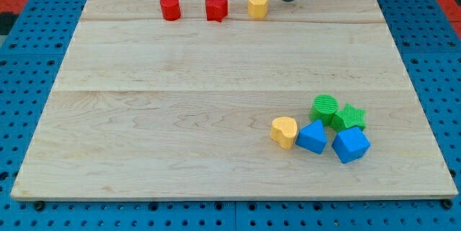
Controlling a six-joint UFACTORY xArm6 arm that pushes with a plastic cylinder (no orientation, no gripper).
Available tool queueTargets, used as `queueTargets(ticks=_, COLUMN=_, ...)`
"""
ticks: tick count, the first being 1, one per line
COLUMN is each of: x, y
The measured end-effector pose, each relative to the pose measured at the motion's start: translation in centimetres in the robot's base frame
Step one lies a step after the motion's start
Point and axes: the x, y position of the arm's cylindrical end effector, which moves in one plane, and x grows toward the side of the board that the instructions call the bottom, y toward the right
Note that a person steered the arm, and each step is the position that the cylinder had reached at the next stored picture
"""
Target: Place the yellow hexagon to the bottom of the red star
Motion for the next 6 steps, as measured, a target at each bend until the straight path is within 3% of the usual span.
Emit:
queueTargets(ticks=1, x=0.5, y=-3.9)
queueTargets(ticks=3, x=7.3, y=-4.6)
queueTargets(ticks=5, x=5.7, y=-6.5)
queueTargets(ticks=6, x=8.6, y=-6.5)
